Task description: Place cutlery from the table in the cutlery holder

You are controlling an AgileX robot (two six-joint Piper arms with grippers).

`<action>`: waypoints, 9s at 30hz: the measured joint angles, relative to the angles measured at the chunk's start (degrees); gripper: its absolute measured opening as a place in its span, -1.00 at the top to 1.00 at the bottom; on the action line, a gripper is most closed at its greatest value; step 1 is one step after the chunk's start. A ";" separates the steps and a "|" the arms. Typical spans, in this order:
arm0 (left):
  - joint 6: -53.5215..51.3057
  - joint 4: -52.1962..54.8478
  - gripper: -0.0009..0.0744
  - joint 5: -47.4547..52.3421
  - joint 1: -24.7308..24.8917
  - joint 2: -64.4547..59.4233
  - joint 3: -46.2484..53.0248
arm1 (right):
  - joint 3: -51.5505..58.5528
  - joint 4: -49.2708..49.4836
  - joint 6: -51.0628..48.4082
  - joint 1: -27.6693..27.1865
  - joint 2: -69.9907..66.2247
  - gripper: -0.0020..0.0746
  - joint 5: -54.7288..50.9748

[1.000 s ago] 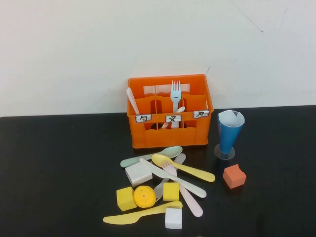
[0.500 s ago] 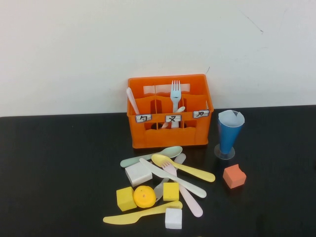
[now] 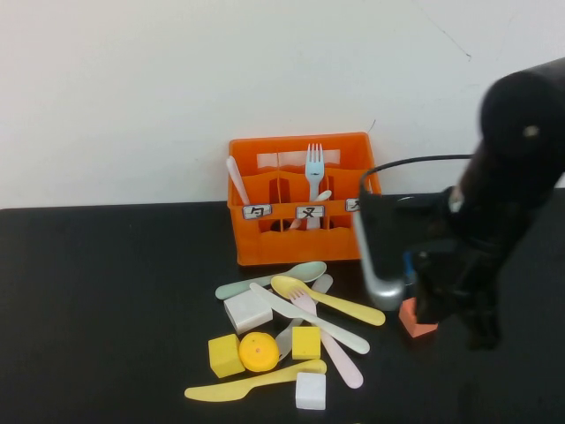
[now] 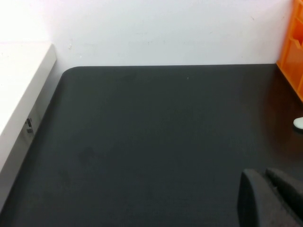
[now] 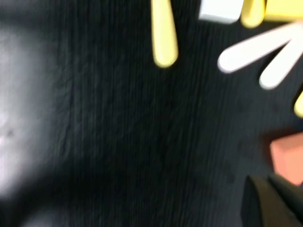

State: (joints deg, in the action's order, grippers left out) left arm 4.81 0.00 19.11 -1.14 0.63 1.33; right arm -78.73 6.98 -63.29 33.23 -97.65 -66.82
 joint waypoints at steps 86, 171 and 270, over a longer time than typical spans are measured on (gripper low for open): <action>0.02 0.00 0.98 0.09 0.00 0.00 0.00 | -22.98 0.82 8.25 15.14 -39.26 -0.03 17.40; 0.09 0.00 0.98 0.09 0.00 0.00 0.00 | 9.67 15.97 54.55 0.59 -26.66 0.23 119.86; 0.23 0.30 0.98 0.13 0.00 0.00 0.00 | 80.22 -12.49 65.25 -35.72 98.40 0.95 47.54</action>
State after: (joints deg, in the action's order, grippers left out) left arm 5.04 0.30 19.24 -1.14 0.63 1.33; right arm 1.50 -5.51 1.95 -2.49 0.75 -19.28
